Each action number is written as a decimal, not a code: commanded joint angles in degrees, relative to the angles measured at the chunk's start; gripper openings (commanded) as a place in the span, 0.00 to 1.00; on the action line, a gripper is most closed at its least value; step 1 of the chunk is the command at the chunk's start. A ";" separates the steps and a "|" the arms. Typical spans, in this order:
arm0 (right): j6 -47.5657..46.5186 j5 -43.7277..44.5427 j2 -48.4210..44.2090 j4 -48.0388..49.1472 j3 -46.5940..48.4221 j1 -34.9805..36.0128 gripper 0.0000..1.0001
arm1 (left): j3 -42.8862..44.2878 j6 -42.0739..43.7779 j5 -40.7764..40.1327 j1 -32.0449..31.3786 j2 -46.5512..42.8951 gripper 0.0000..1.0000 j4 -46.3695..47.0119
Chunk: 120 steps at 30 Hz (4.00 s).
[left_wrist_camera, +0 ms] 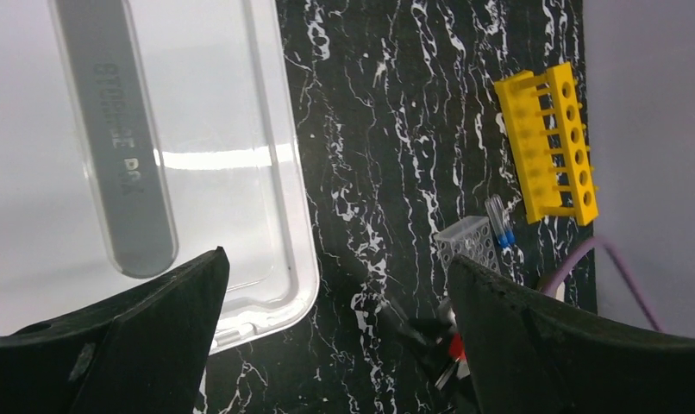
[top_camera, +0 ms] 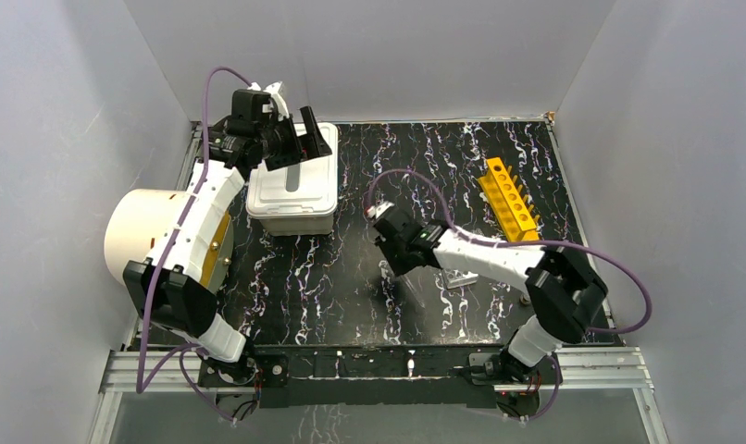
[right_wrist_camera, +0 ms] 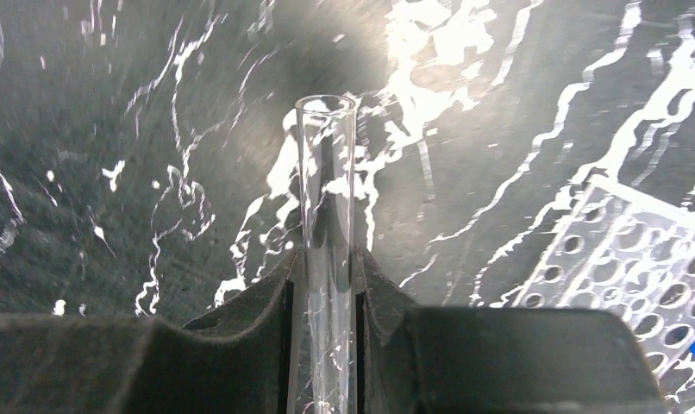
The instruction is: Organize the chemistry lab equipment
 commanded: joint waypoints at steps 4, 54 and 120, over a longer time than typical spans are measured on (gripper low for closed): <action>7.22 -5.52 -7.32 6.18 0.27 -12.09 0.25 | -3.93 -0.23 10.61 0.06 -3.80 0.98 4.16; 38.22 -24.61 -18.79 19.56 1.19 -30.37 0.32 | -23.91 -6.33 27.66 -22.76 2.97 0.01 34.96; -7.52 15.64 -0.96 1.76 37.94 -43.71 0.18 | -12.53 6.73 19.07 -22.46 2.07 0.87 11.26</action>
